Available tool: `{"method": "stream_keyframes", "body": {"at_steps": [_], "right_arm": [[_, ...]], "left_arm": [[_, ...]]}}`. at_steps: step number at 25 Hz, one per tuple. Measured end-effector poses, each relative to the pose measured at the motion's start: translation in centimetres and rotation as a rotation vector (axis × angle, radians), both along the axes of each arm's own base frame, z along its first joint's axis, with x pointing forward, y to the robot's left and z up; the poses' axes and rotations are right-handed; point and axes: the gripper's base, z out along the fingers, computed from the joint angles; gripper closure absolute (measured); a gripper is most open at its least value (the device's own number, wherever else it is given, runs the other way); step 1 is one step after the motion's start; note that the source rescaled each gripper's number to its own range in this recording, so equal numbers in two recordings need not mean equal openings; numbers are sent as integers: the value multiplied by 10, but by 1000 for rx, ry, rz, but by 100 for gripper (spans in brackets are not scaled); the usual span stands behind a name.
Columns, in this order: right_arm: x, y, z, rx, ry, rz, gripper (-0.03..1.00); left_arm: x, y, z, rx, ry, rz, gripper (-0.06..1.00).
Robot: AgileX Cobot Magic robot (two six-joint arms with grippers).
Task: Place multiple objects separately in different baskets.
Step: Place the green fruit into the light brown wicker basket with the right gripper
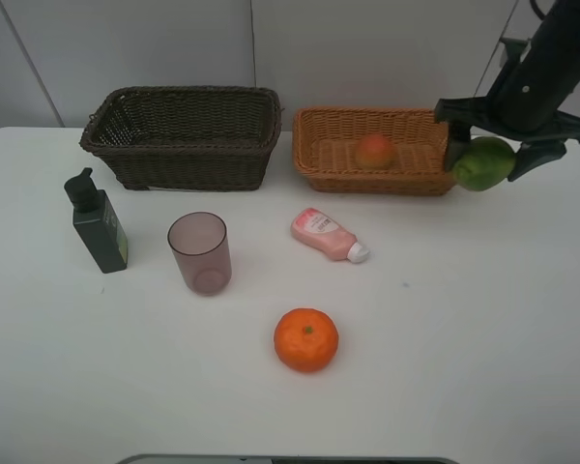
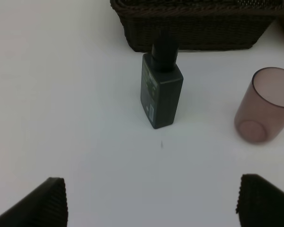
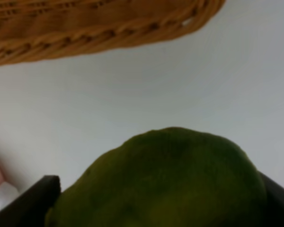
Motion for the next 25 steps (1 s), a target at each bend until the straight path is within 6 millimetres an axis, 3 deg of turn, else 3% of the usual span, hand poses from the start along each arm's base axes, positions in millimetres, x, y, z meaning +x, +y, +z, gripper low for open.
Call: {"method": "stream_keyframes", "body": {"at_steps": [13,25], "right_arm": [[75,17,-8,-3,-122,83,47],[100,24,-50,-19,-204,126,47]], "left_arm": [[0,0,0,0,0,0,3],[0,0,0,0,0,0,3]]}}
